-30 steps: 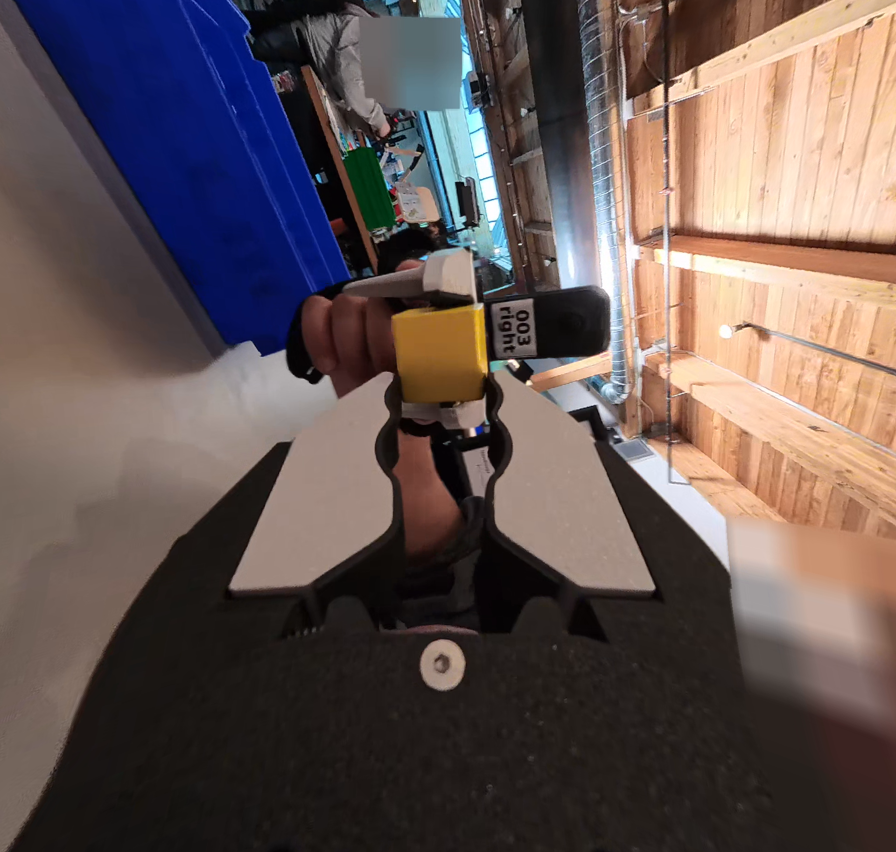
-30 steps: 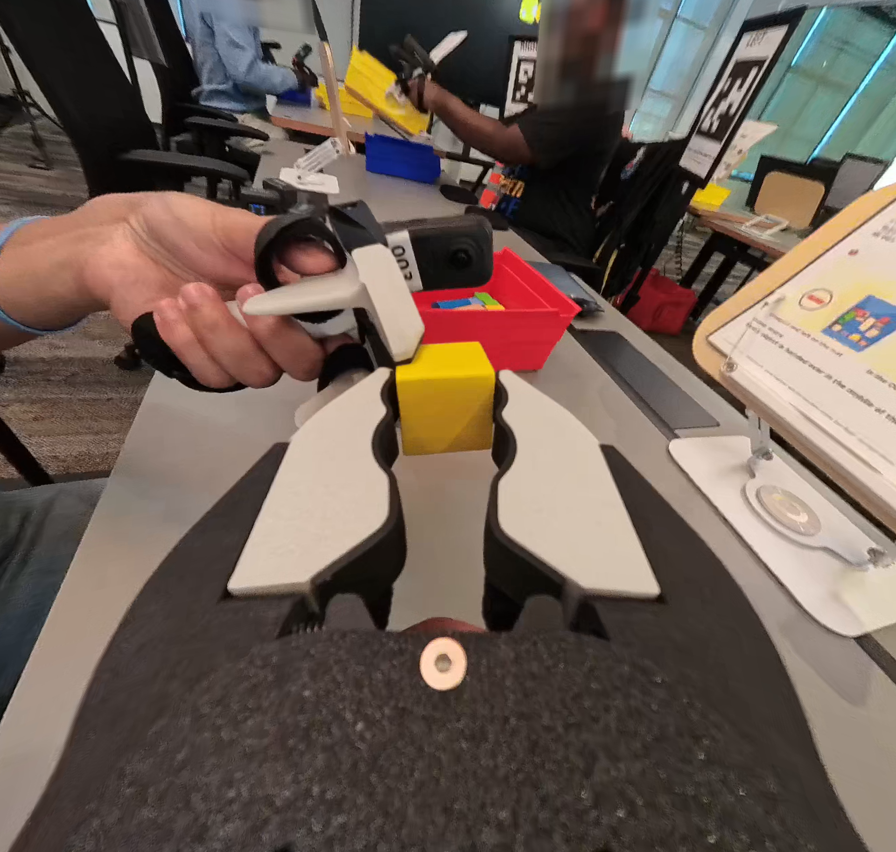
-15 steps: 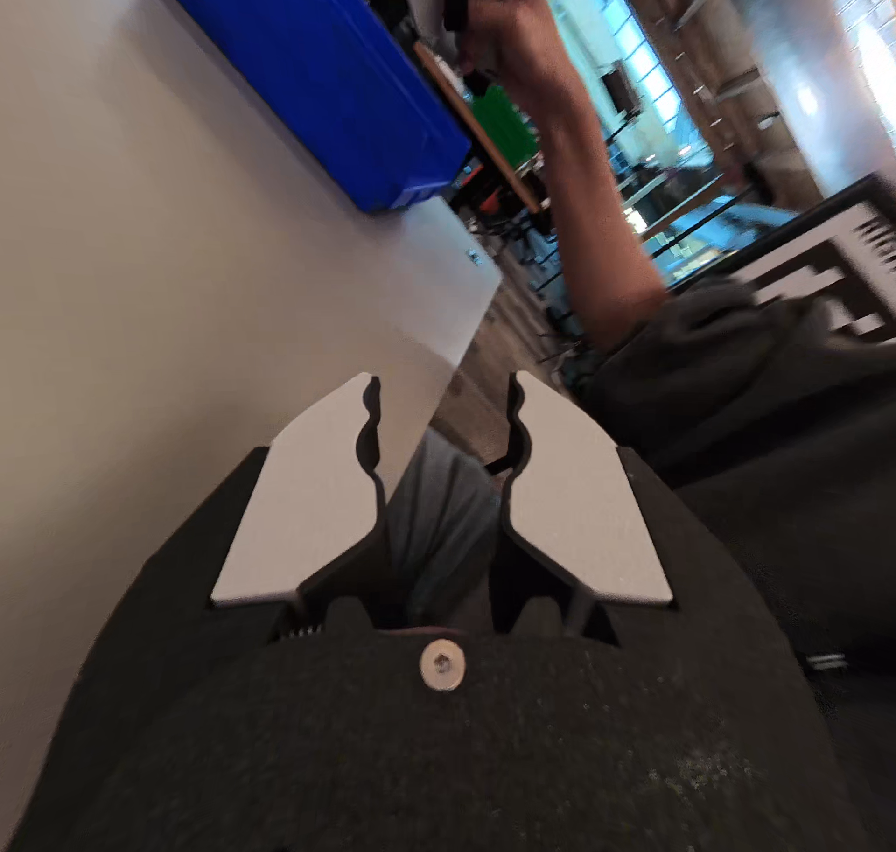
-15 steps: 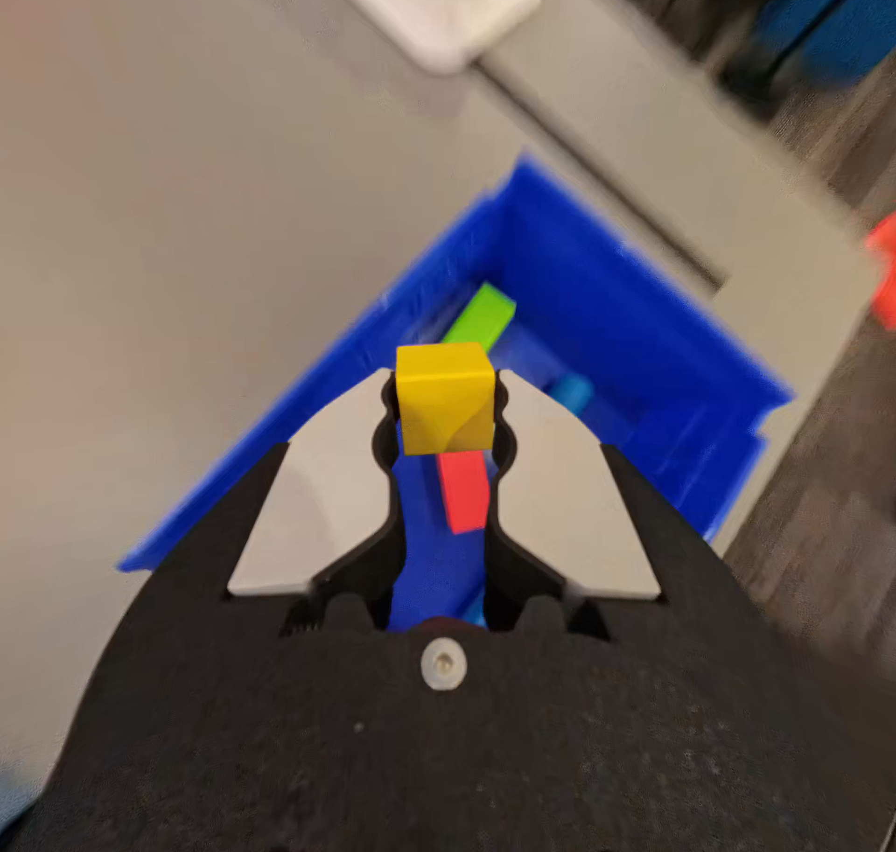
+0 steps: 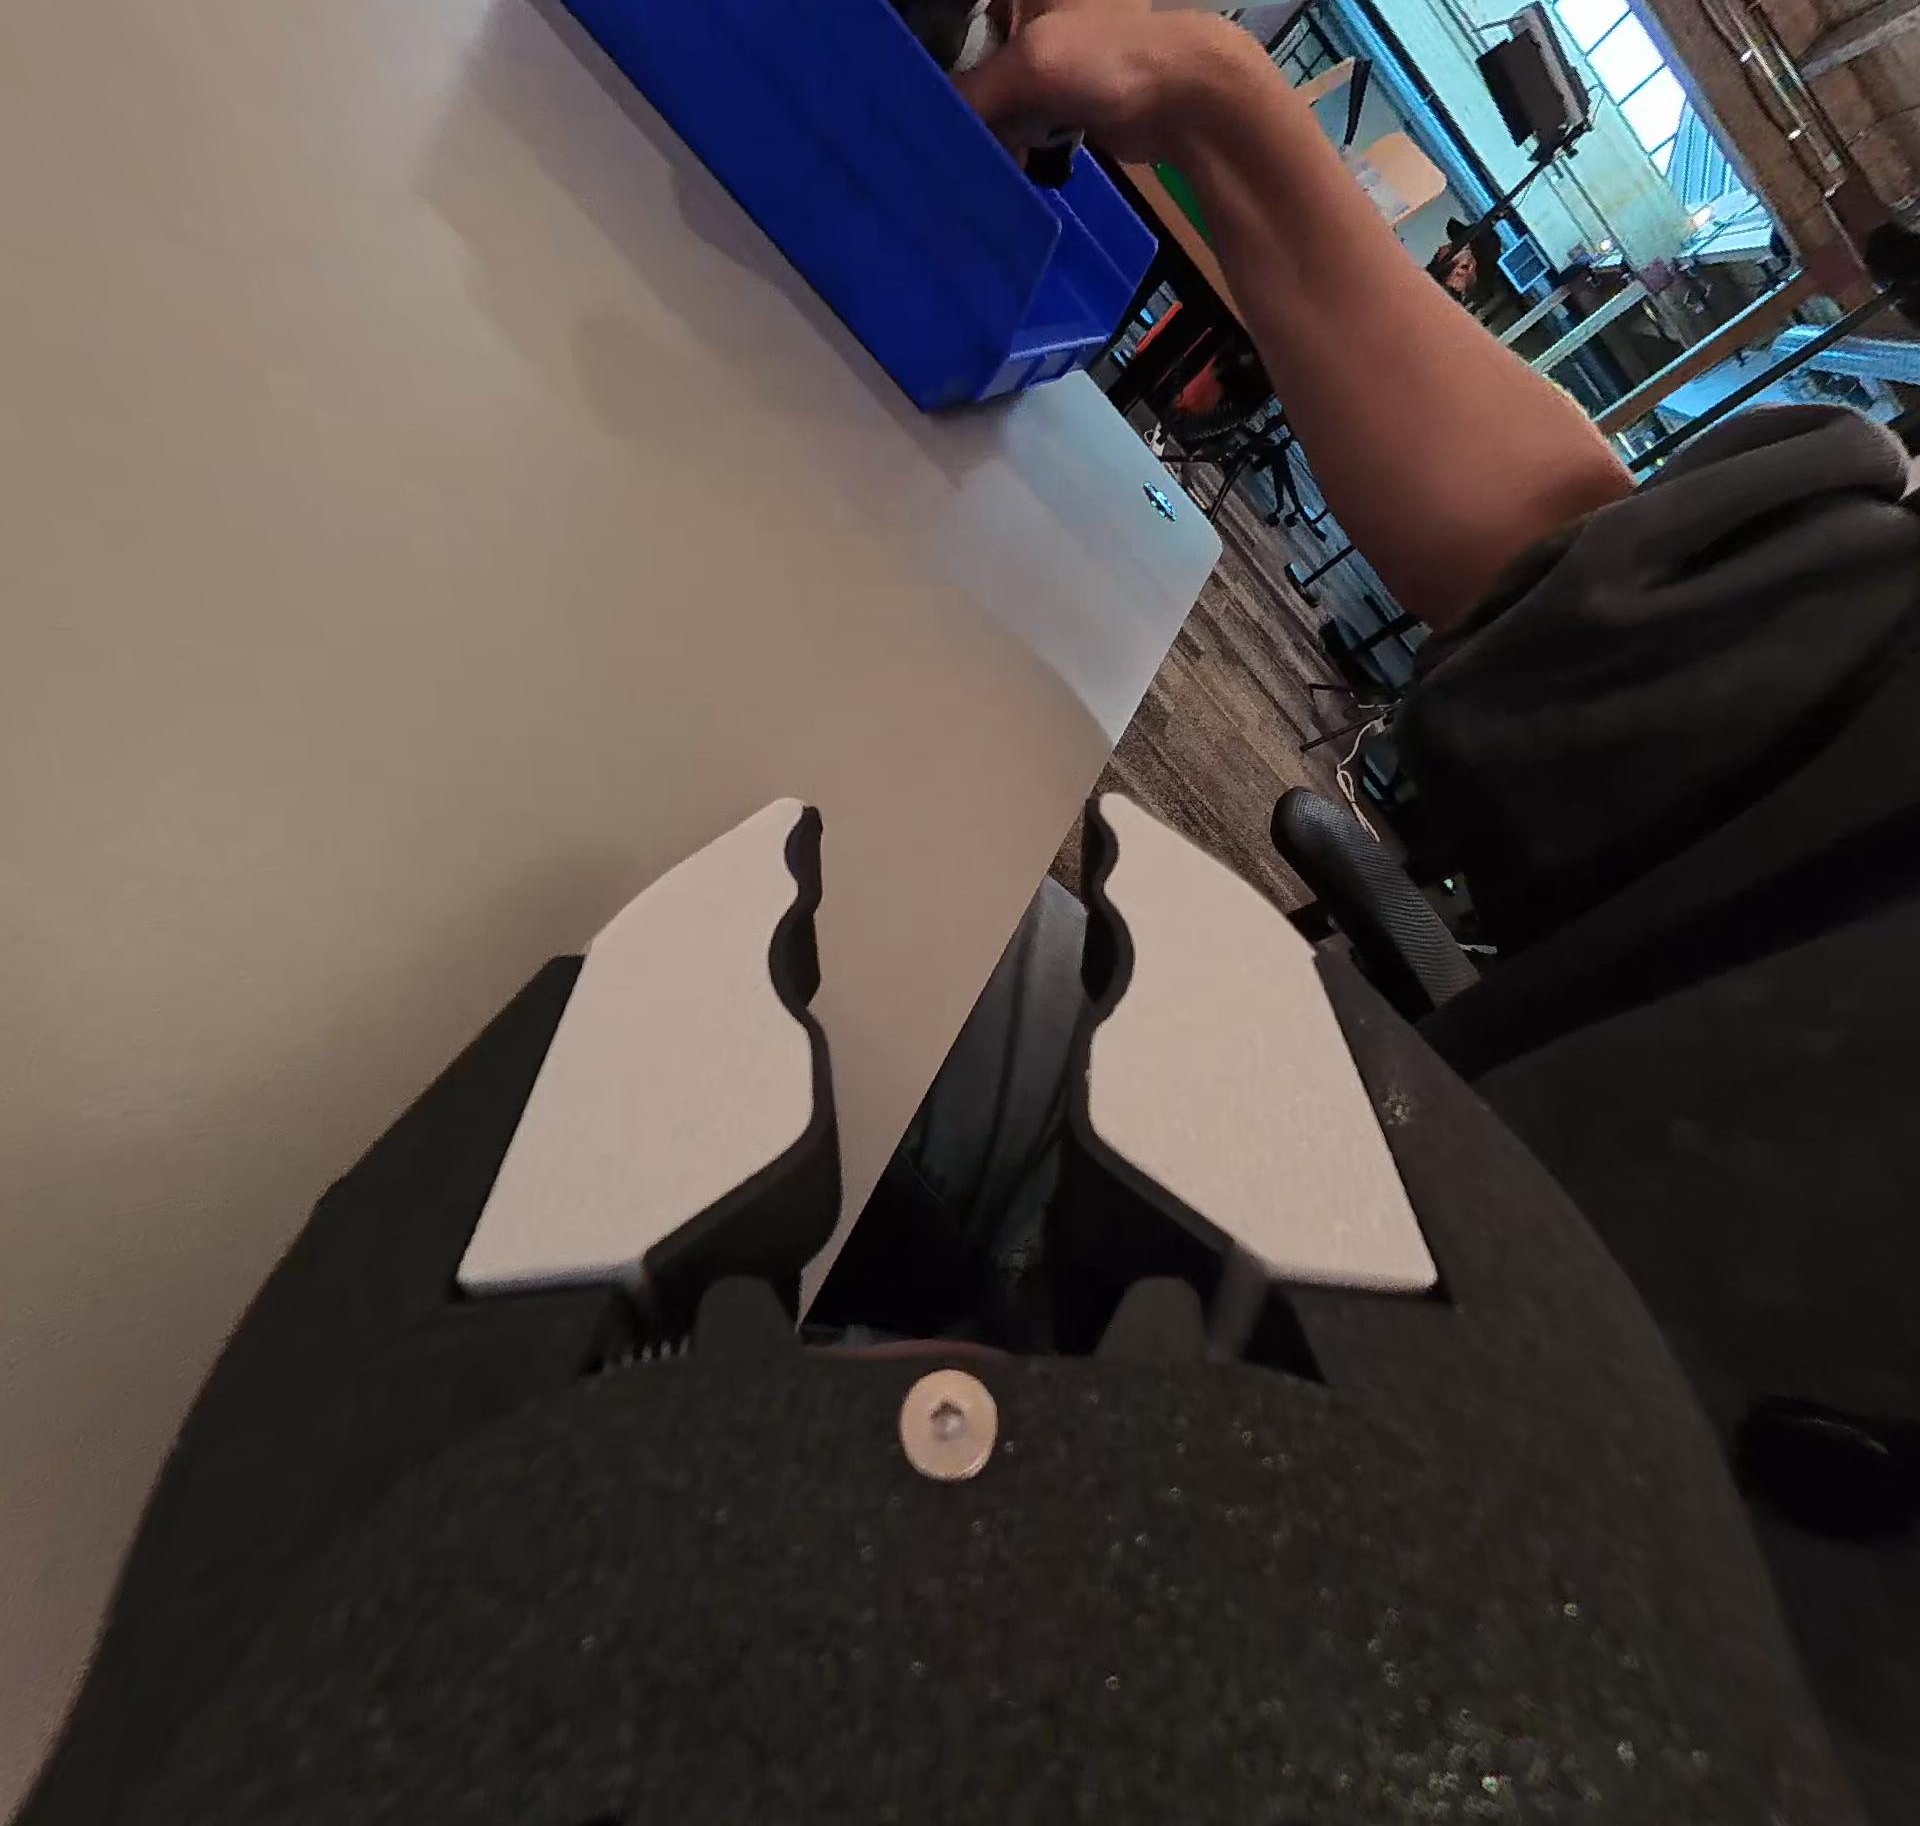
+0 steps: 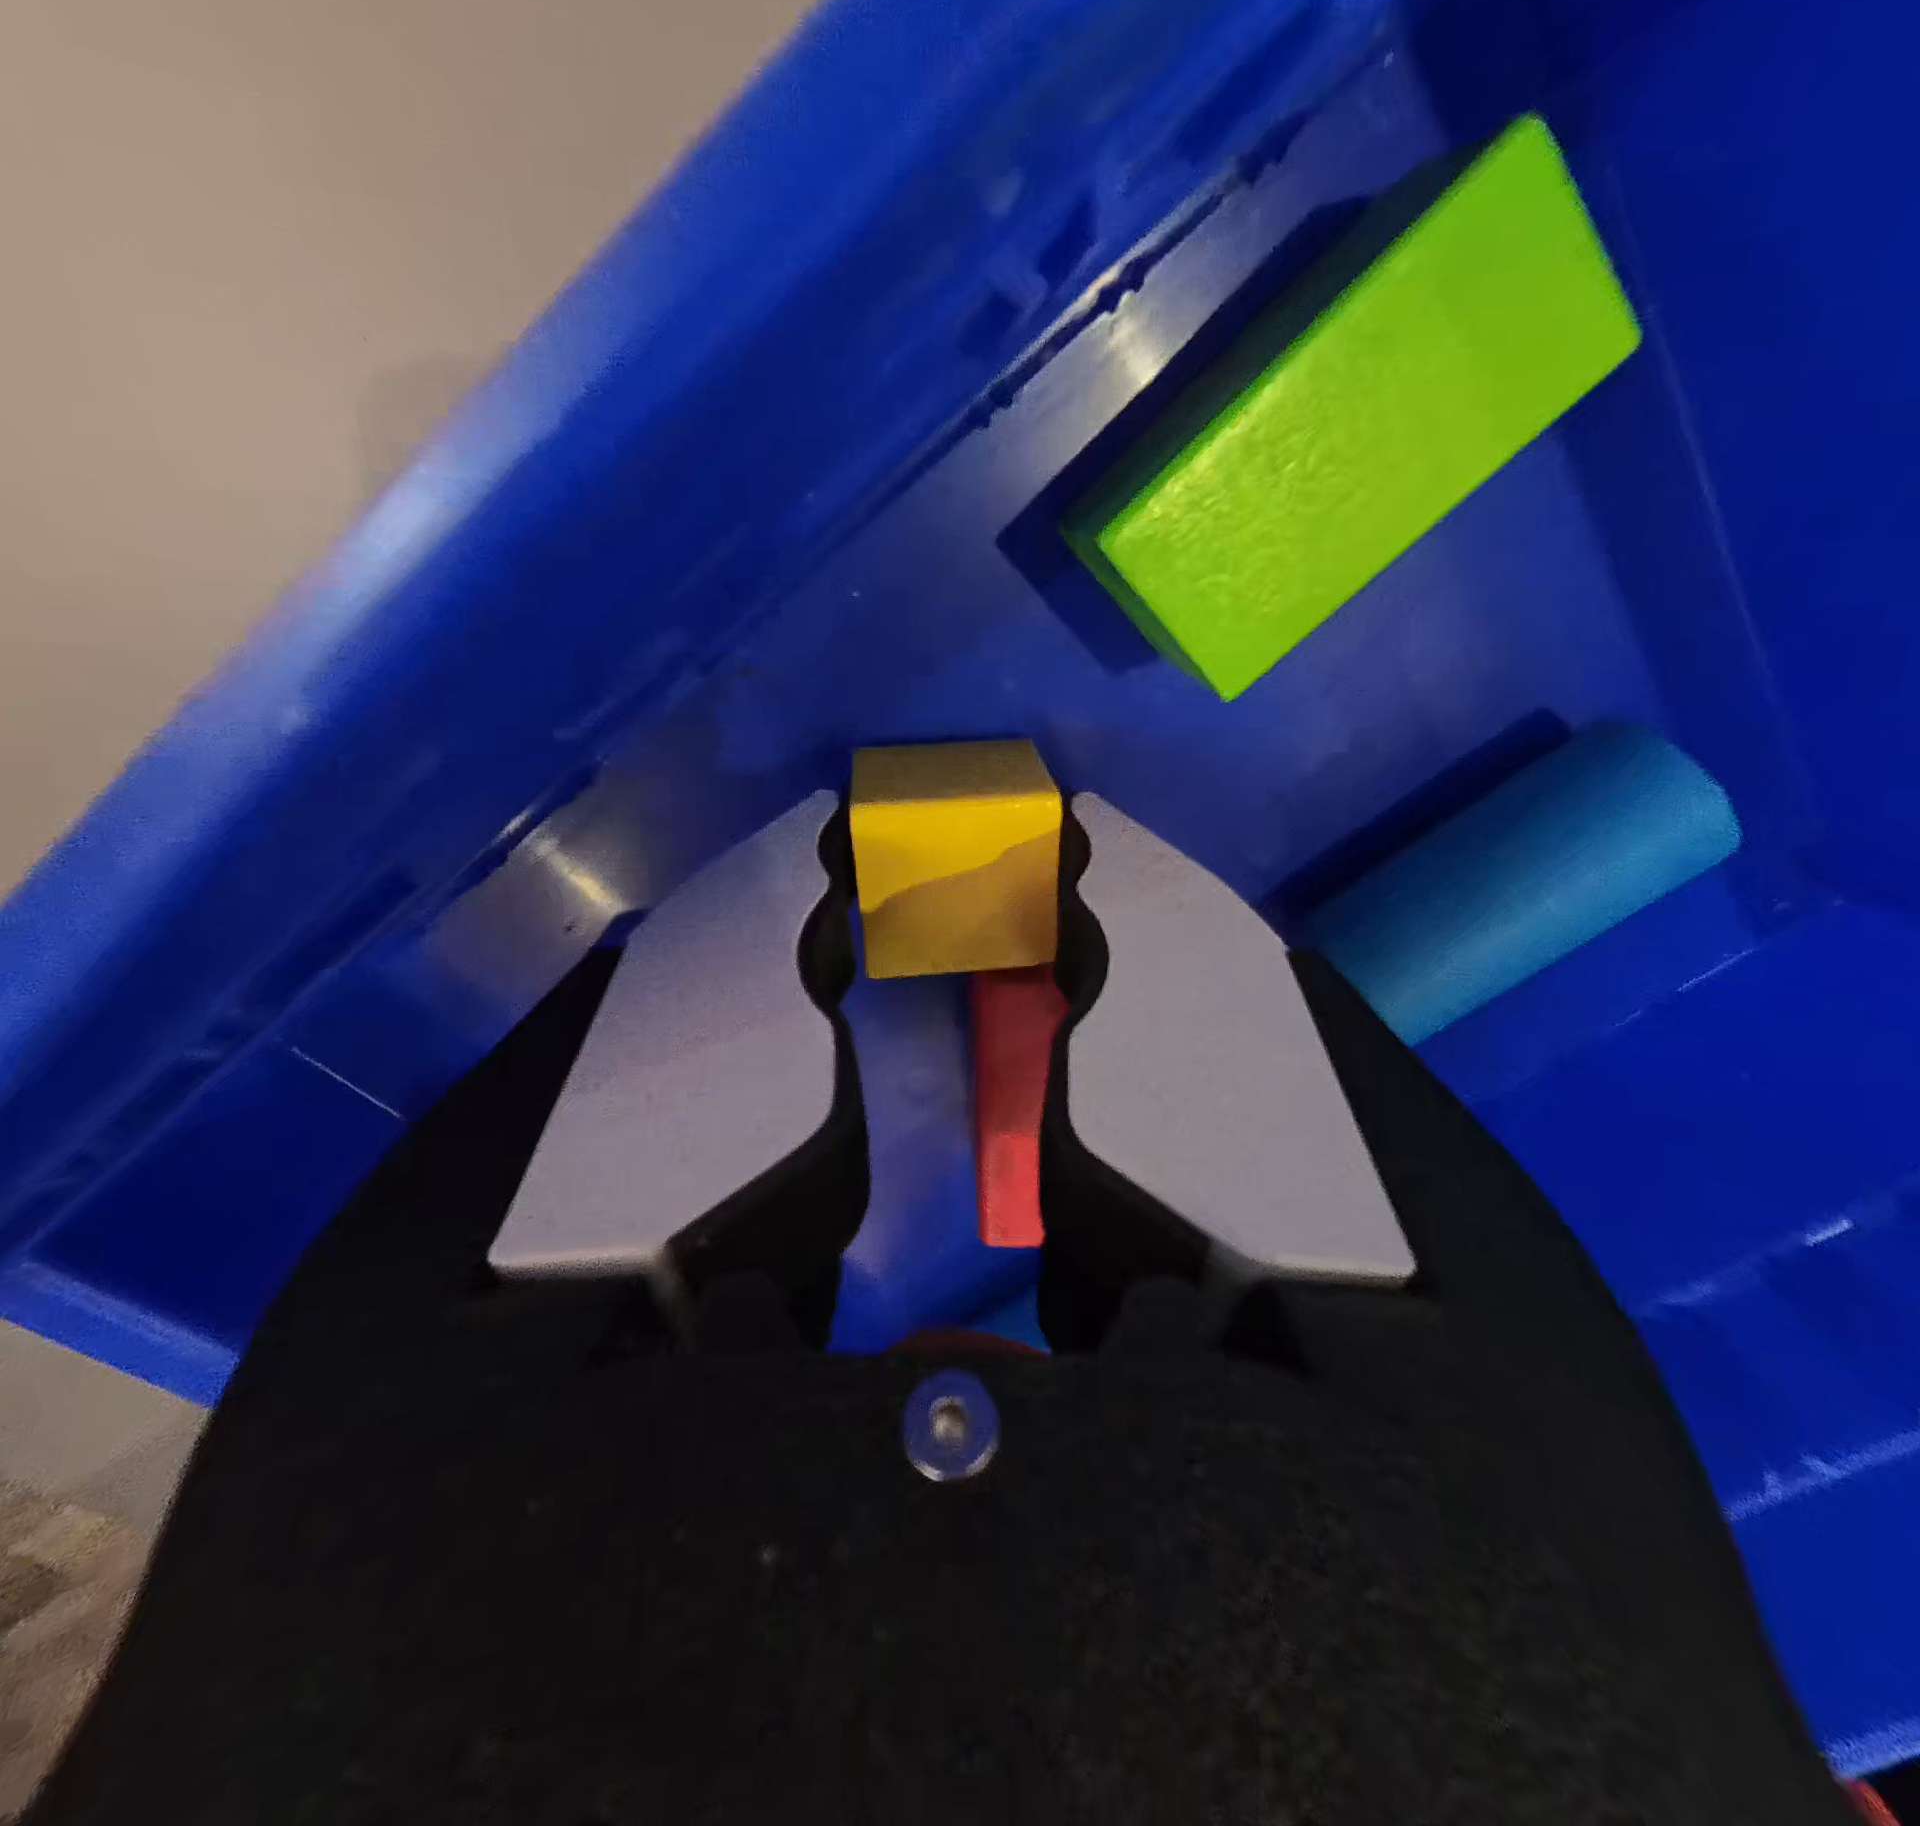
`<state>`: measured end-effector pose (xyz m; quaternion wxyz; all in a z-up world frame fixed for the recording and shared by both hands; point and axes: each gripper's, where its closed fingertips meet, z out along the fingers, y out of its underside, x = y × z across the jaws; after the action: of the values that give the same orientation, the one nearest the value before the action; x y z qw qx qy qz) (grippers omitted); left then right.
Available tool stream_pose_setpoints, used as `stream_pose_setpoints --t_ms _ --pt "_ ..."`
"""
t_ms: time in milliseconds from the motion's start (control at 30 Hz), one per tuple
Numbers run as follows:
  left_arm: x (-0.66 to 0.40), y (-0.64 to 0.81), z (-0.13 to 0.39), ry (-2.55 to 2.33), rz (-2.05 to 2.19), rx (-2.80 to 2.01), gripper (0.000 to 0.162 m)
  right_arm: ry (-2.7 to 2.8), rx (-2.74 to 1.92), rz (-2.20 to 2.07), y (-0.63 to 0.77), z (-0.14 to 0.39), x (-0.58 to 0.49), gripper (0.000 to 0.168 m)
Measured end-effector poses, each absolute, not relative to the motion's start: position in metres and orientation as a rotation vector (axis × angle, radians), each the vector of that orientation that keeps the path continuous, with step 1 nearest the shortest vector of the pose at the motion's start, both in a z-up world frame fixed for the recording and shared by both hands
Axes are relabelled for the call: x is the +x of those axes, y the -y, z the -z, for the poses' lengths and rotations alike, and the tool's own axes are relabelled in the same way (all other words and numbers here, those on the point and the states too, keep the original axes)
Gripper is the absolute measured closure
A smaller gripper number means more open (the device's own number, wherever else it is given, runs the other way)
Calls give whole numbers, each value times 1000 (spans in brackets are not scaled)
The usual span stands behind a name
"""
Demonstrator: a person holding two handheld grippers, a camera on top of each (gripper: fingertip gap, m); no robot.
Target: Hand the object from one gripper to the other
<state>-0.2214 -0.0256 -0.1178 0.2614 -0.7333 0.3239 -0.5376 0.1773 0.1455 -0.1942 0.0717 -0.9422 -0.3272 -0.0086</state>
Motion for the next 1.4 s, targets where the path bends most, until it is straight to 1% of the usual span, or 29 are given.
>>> stream_pose_setpoints --t_ms 100,133,167,233,333,400,467,500,567,667,767,833,900,1000,1100,1200,1267,1400 --pt "-221 26 119 -891 1438 -1988 114 945 -2810 -14 -148 194 176 130" --pt "-220 27 119 -894 1437 -1984 114 925 -2794 -20 -149 192 177 118" --pt "-220 27 118 -895 1437 -1979 114 898 -2767 -35 -149 185 177 113" --pt "-221 27 116 -895 1430 -1970 113 787 -2656 -38 -150 153 180 112" --pt "-224 24 113 -893 1388 -1955 113 553 -2353 -42 -136 76 172 113" --pt "-226 21 111 -892 1366 -1941 113 366 -2101 -141 -108 31 151 115" --pt "-228 18 106 -874 1367 -1924 113 295 -1903 -297 -70 17 114 114" --pt "-228 18 102 -859 1386 -1913 113 285 -1849 -352 -51 23 95 115" --pt "-230 16 97 -838 1392 -1895 113 266 -1817 -410 -17 52 64 118" --pt "-236 7 95 -851 1288 -1890 113 193 -1784 -461 18 91 31 117" --pt "-253 -12 89 -839 1133 -1938 114 166 -1757 -558 34 103 9 117" --pt "-277 -41 79 -800 981 -1990 111 193 -1775 -563 36 104 6 117" --pt "-316 -87 77 -739 743 -2140 97 227 -1775 -513 35 104 6 117" --pt "-393 -173 77 -558 366 -2364 106 254 -1788 -513 36 108 2 117" --pt "-437 -243 90 -407 249 -2572 106 263 -1774 -570 40 107 -6 117" --pt "-465 -295 115 -273 134 -2728 107 282 -1766 -567 39 104 -6 117" --pt "-476 -313 132 -233 78 -2809 111 284 -1767 -570 38 105 -5 117" --pt "-479 -324 156 -277 -1 -2906 111 283 -1770 -593 39 107 -4 117"
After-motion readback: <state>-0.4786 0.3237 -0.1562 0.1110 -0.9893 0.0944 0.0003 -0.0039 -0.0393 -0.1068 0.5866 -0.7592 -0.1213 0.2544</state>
